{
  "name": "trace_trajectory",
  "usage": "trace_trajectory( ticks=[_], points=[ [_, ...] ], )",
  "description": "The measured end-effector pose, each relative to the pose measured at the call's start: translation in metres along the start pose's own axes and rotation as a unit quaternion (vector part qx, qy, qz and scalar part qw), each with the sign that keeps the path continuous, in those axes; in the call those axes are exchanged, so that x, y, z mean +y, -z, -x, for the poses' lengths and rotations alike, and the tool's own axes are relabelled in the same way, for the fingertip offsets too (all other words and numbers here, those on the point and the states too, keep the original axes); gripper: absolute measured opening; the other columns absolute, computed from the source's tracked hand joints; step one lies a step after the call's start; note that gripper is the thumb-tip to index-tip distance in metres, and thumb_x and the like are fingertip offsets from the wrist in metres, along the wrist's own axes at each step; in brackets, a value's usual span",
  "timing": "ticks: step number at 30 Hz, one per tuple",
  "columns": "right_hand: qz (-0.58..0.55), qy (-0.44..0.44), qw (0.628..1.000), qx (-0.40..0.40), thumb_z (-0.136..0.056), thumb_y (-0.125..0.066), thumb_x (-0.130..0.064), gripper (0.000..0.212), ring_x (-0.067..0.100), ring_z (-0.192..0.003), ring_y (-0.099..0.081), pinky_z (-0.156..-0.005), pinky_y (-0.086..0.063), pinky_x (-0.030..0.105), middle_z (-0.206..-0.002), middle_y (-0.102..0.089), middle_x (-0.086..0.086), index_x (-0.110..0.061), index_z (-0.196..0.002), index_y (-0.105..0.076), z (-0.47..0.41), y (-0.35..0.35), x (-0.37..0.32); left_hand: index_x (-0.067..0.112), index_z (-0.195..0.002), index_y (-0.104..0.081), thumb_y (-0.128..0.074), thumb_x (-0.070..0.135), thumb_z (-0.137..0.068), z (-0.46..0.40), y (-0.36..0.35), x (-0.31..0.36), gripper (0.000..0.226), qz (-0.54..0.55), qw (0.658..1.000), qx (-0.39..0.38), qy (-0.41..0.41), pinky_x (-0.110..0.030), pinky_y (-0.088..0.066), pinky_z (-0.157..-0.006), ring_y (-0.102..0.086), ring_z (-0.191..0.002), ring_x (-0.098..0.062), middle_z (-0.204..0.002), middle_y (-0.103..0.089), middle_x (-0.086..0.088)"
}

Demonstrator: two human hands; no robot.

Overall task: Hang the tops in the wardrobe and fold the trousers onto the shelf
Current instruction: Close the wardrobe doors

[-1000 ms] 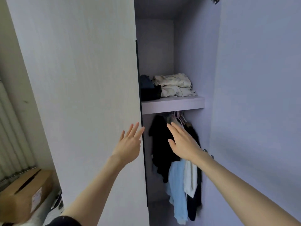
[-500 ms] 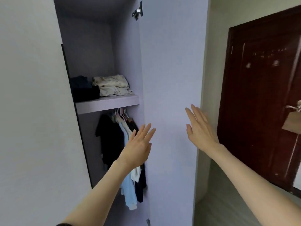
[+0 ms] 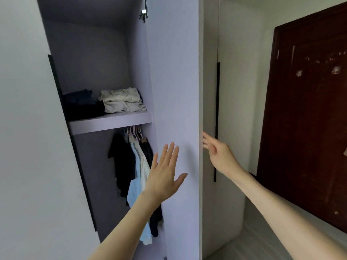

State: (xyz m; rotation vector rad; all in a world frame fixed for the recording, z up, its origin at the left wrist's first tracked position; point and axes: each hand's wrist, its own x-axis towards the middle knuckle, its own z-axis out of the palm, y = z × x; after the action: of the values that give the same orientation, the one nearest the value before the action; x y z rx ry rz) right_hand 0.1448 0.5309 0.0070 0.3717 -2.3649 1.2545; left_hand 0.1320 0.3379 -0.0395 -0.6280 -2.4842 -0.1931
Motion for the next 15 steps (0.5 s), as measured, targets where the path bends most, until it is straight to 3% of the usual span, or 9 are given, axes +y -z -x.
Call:
trace_trajectory(
  ticks=[4,8,11,15],
  points=[
    [-0.017,0.066,0.996,-0.063,-0.101,-0.030,-0.005,0.046,0.002,-0.113,-0.054,-0.087,-0.030,-0.006,-0.136,-0.052,0.000,-0.021,-0.144,-0.038,0.001,-0.022,-0.018,0.020,-0.139,0.030,-0.032,0.069,-0.086,0.009,0.003,-0.009,0.095,0.012,0.997,0.052,0.061,-0.032,0.023,-0.111,0.033,-0.137,-0.011,-0.147,0.035,0.008],
    [-0.005,0.122,0.986,-0.114,-0.100,-0.036,-0.011,0.046,0.004,-0.118,-0.055,-0.099,-0.035,0.011,-0.129,-0.054,-0.017,-0.030,-0.141,-0.042,-0.006,-0.062,-0.040,0.015,-0.140,0.025,-0.042,0.067,-0.084,0.030,0.011,-0.047,0.103,-0.007,0.986,0.090,0.142,-0.038,0.015,-0.115,0.028,-0.140,-0.015,-0.151,0.027,0.001],
    [0.034,0.163,0.980,-0.110,-0.099,-0.040,-0.015,0.041,0.015,-0.120,-0.056,-0.101,-0.040,0.021,-0.130,-0.060,0.000,-0.026,-0.137,-0.049,-0.021,-0.095,-0.055,0.014,-0.142,0.021,-0.051,0.063,-0.082,0.050,0.020,-0.078,0.106,-0.004,0.976,0.115,0.187,-0.042,0.008,-0.117,0.021,-0.142,-0.017,-0.153,0.019,-0.001],
    [0.089,0.217,0.963,-0.133,-0.099,-0.041,-0.016,0.050,0.010,-0.142,-0.025,-0.115,-0.021,0.024,-0.156,-0.021,-0.009,-0.022,-0.147,-0.031,-0.043,-0.153,-0.078,0.008,-0.146,0.010,-0.057,0.053,-0.082,0.066,0.030,-0.128,0.103,-0.040,0.966,0.130,0.222,-0.043,0.004,-0.117,0.014,-0.144,-0.021,-0.155,0.012,-0.004]
  ],
)
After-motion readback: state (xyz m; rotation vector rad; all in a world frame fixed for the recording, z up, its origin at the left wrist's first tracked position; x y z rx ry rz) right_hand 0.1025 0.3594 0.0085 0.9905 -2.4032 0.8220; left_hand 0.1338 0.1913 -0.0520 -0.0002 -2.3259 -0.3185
